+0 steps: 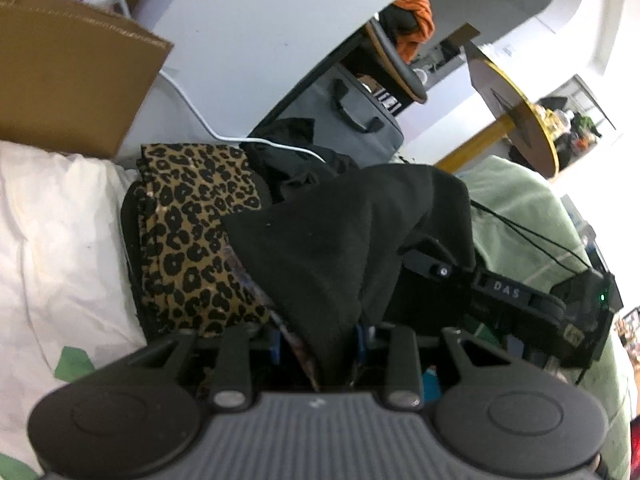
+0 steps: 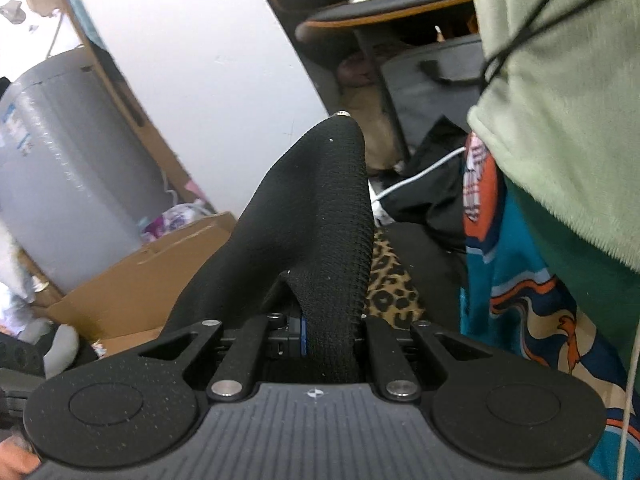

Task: Fold clothes
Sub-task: 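Lift the folded shorts with both grippers and carry them onto the clothes pile beside the bed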

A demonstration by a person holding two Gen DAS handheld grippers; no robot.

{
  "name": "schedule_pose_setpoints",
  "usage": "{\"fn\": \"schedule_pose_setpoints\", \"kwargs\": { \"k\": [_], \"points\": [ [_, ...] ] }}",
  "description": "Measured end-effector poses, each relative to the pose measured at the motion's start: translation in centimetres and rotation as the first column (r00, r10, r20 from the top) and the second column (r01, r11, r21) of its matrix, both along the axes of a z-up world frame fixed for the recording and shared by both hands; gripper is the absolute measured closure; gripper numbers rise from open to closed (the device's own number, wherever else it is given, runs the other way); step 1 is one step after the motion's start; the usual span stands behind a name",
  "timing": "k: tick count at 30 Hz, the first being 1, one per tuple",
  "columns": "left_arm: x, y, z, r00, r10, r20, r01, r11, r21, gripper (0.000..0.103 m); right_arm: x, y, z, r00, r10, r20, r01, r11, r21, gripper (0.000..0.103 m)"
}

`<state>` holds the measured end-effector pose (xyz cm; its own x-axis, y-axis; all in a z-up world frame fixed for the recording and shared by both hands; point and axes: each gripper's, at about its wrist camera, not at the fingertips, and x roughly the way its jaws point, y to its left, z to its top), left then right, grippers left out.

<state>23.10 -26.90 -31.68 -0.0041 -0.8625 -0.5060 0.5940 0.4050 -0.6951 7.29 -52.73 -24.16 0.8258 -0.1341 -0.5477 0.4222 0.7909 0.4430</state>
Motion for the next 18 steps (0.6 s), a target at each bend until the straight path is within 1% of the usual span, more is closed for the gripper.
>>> {"fn": "schedule_pose_setpoints", "kwargs": {
  "k": [6, 12, 18],
  "points": [
    [1.6, -1.3, -1.7, 0.999, 0.037, -0.033, -0.037, 0.999, -0.011, 0.069, 1.1, -1.0, -1.5, 0.999, -0.040, -0.006, 0.040, 0.999, 0.007, 0.095],
    [3.2, -2.4, -2.8, 0.997, 0.058, -0.044, -0.058, 0.998, -0.018, 0.069, 2.4, -2.0, -2.8, 0.997, -0.076, -0.012, 0.076, 0.997, 0.019, 0.095],
    [5.3, -2.9, -4.5, 0.994, 0.079, -0.080, -0.082, 0.996, -0.031, 0.069, 4.5, -2.9, -3.4, 0.998, -0.065, -0.026, 0.065, 0.998, 0.000, 0.095]
  ]
}}
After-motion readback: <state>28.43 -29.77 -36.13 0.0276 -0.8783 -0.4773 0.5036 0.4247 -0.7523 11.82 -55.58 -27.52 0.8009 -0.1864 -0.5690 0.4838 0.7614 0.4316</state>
